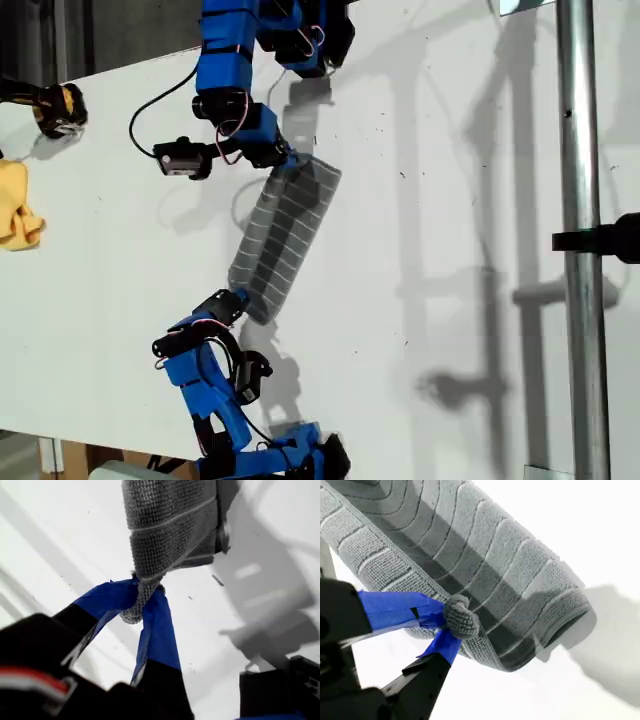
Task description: Grasp corners of a towel and fold twice.
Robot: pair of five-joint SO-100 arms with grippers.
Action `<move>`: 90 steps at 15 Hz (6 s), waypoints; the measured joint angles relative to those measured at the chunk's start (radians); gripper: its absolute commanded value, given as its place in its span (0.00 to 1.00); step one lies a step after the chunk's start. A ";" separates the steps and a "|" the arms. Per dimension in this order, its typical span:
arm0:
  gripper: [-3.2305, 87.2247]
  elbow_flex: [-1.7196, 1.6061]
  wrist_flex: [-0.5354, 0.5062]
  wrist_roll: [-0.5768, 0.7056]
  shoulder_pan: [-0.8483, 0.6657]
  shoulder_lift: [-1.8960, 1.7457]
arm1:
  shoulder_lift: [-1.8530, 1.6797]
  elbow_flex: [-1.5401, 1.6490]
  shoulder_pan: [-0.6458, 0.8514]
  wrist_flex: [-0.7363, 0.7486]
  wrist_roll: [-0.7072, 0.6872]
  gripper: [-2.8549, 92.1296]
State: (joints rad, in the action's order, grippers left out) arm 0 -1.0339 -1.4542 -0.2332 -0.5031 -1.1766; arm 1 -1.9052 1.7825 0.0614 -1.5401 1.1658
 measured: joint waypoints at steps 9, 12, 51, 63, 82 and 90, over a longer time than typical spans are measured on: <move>0.01 -0.345 0.118 0.009 0.034 -0.094 | 0.143 0.081 -0.107 0.172 0.097 0.03; 0.01 -0.371 0.166 0.000 0.008 -0.081 | 0.229 0.092 -0.117 0.192 0.106 0.03; 0.01 -2.065 0.342 -0.853 0.342 -2.293 | -0.985 0.854 -0.356 0.149 0.810 0.51; 0.01 -2.063 0.310 -0.857 0.351 -2.293 | 0.031 0.627 -0.055 0.589 0.535 0.48; 0.01 -2.062 0.281 -0.857 0.359 -2.293 | -0.453 0.741 0.046 0.249 0.505 0.03; 0.01 -2.062 0.281 -0.857 0.359 -2.293 | -0.485 0.601 0.107 0.420 0.270 0.03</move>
State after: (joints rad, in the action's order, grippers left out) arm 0 -3.0956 -1.1735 -1.0907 -0.1442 -3.4699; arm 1 -2.3899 2.3838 0.1687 -1.1198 1.4358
